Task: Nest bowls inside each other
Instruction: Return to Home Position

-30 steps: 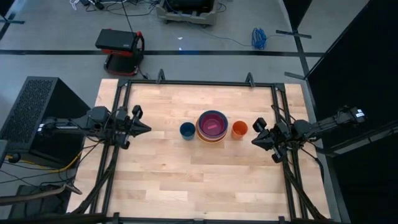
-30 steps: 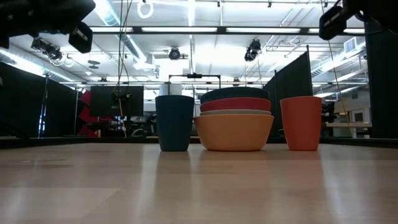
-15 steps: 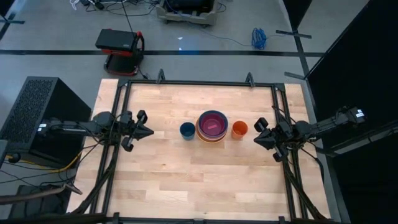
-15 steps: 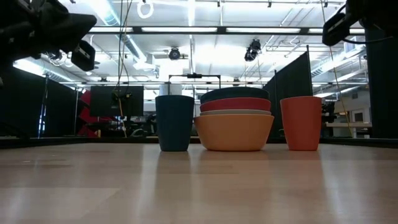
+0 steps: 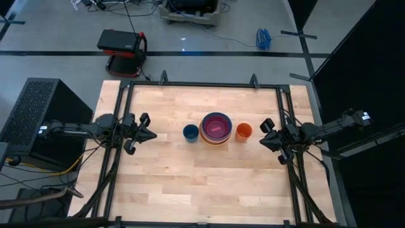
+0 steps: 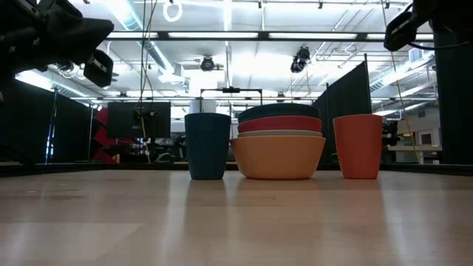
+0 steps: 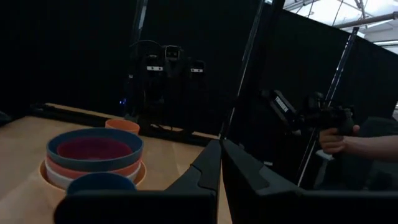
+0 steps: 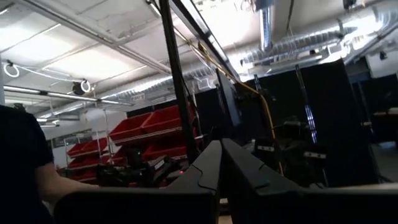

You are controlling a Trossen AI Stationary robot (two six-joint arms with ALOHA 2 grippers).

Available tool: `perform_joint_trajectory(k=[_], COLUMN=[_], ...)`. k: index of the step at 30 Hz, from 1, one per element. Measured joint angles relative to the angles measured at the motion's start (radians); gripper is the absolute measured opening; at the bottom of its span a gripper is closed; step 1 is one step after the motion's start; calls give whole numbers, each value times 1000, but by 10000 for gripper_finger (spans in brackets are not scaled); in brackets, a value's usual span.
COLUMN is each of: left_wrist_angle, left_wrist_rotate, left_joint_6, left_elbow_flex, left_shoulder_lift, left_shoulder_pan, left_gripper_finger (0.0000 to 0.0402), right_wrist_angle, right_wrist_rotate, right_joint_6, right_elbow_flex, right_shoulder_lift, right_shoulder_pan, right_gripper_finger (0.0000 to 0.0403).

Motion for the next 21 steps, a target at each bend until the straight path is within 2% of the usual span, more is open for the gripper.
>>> perform_joint_trajectory(k=[21], left_wrist_angle=[-13], left_wrist_rotate=[-2], left_joint_6=[-78], left_elbow_flex=[-1], left_shoulder_lift=[1], left_shoulder_pan=[0], left_gripper_finger=[3], right_wrist_angle=[-284], right_wrist_rotate=[101], right_joint_6=[17], right_elbow_flex=[-1], right_shoulder_lift=[-41], right_shoulder_pan=[0], right_gripper_finger=[0])
